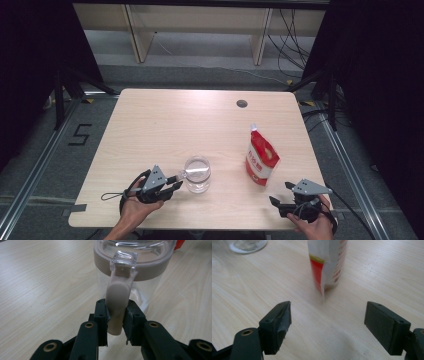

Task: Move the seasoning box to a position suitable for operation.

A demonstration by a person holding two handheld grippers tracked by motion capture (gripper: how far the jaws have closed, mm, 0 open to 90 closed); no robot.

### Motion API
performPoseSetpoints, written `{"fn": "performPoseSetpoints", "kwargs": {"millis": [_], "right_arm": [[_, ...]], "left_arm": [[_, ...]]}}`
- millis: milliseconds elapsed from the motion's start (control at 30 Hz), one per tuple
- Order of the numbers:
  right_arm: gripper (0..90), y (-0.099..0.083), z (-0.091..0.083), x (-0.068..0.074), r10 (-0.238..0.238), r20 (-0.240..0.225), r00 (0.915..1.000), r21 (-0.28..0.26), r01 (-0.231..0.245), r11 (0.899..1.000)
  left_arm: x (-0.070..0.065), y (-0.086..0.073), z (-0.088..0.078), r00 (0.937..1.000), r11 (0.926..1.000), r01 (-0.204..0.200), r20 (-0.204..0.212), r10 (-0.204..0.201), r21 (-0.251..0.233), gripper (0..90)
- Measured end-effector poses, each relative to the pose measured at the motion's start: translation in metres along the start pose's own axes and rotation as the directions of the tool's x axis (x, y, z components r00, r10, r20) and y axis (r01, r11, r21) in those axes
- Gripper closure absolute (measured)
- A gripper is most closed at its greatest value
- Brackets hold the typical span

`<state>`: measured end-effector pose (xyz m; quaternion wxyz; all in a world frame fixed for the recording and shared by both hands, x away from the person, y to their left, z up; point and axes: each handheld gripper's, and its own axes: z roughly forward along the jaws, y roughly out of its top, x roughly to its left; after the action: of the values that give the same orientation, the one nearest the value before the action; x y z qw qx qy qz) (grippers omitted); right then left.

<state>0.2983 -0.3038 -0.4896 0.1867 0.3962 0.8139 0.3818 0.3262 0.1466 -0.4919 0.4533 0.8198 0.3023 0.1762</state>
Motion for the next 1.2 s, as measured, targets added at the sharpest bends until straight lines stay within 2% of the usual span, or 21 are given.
{"fn": "performPoseSetpoints", "kwargs": {"millis": [33, 67, 100, 133, 167, 200, 233, 333, 433, 567, 633, 667, 700, 800, 867, 1033, 1067, 1100, 1200], "right_arm": [[22.7, 0.000, 0.001, -0.001, -0.008, -0.006, 1.0000, -0.004, 0.008, 1.000], [22.7, 0.000, 0.001, -0.001, -0.003, -0.015, 0.9999, -0.001, 0.003, 1.000], [22.7, 0.000, 0.001, -0.001, -0.010, -0.004, 0.9999, -0.006, 0.010, 1.000], [22.7, 0.001, 0.002, -0.001, -0.018, -0.002, 0.9998, -0.011, 0.018, 1.000], [22.7, 0.001, 0.002, 0.000, -0.002, 0.000, 1.0000, -0.006, 0.002, 1.000], [22.7, 0.001, 0.002, -0.001, -0.018, -0.002, 0.9998, -0.009, 0.018, 1.000], [22.8, 0.001, 0.002, 0.000, -0.020, -0.003, 0.9998, -0.008, 0.020, 1.000], [22.8, 0.001, 0.002, 0.000, -0.011, -0.008, 0.9999, -0.005, 0.011, 1.000], [22.8, 0.001, 0.002, 0.000, -0.020, -0.002, 0.9998, -0.008, 0.020, 1.000], [22.9, 0.001, 0.002, 0.000, -0.020, -0.002, 0.9998, -0.009, 0.019, 1.000], [23.0, 0.001, 0.002, 0.000, -0.020, -0.003, 0.9998, -0.008, 0.020, 1.000], [23.0, 0.001, 0.002, 0.000, -0.020, -0.003, 0.9998, -0.008, 0.020, 1.000], [23.1, 0.001, 0.002, 0.000, -0.021, -0.002, 0.9998, -0.009, 0.021, 1.000], [23.1, 0.001, 0.002, 0.001, -0.004, -0.004, 1.0000, -0.006, 0.004, 1.000], [23.1, 0.001, 0.003, 0.000, -0.012, -0.023, 0.9997, -0.006, 0.012, 1.000], [23.1, 0.001, 0.003, 0.000, -0.009, -0.025, 0.9996, -0.004, 0.008, 1.000], [23.1, 0.001, 0.002, 0.001, -0.012, -0.007, 0.9999, -0.005, 0.012, 1.000], [23.1, 0.001, 0.002, 0.001, -0.011, -0.008, 0.9999, -0.002, 0.011, 1.000], [23.1, 0.001, 0.002, 0.001, -0.013, -0.007, 0.9999, -0.004, 0.013, 1.000]], "left_arm": [[-0.002, 0.000, 0.000, 0.9999, 1.0000, 0.010, 0.009, -0.010, -0.001, 73.7], [-0.002, 0.000, 0.000, 0.9998, 1.0000, 0.003, 0.020, -0.003, 0.000, 73.6], [-0.003, 0.000, -0.001, 0.9999, 1.0000, 0.001, 0.016, -0.001, -0.001, 73.6], [-0.003, 0.001, -0.002, 0.9995, 0.9996, -0.028, 0.014, 0.028, 0.002, 73.6], [-0.004, 0.000, -0.002, 1.0000, 1.0000, -0.007, 0.008, 0.007, 0.006, 73.6], [-0.004, 0.000, -0.002, 0.9999, 1.0000, -0.007, 0.014, 0.007, -0.001, 73.6], [-0.004, 0.000, -0.002, 0.9998, 0.9999, -0.015, 0.016, 0.015, -0.002, 73.6], [-0.005, -0.001, -0.002, 0.9996, 1.0000, -0.003, 0.027, 0.003, -0.004, 73.6], [-0.010, -0.001, -0.001, 0.9977, 0.9998, -0.021, 0.065, 0.021, -0.004, 73.6], [-0.015, 0.000, 0.000, 0.9965, 0.9995, -0.029, 0.078, 0.030, -0.010, 73.6], [-0.019, 0.001, -0.001, 0.9942, 0.9992, -0.036, 0.101, 0.038, -0.018, 73.6], [-0.019, 0.002, -0.002, 0.9934, 0.9977, -0.068, 0.092, 0.067, 0.004, 73.6], [-0.022, 0.001, -0.002, 0.9940, 0.9992, -0.040, 0.102, 0.041, -0.010, 73.6], [-0.021, 0.000, -0.002, 0.9931, 0.9985, -0.054, 0.104, 0.054, -0.005, 73.6], [-0.023, -0.001, -0.001, 0.9921, 0.9992, -0.036, 0.119, 0.038, -0.017, 73.5], [-0.024, -0.002, -0.002, 0.9868, 0.9981, -0.059, 0.150, 0.061, -0.019, 73.6], [-0.025, -0.002, -0.001, 0.9855, 0.9979, -0.060, 0.157, 0.064, -0.025, 73.6], [-0.024, -0.001, -0.002, 0.9842, 0.9967, -0.081, 0.157, 0.081, -0.006, 73.6], [-0.025, -0.002, -0.001, 0.9852, 0.9981, -0.054, 0.162, 0.058, -0.029, 73.4]]}}
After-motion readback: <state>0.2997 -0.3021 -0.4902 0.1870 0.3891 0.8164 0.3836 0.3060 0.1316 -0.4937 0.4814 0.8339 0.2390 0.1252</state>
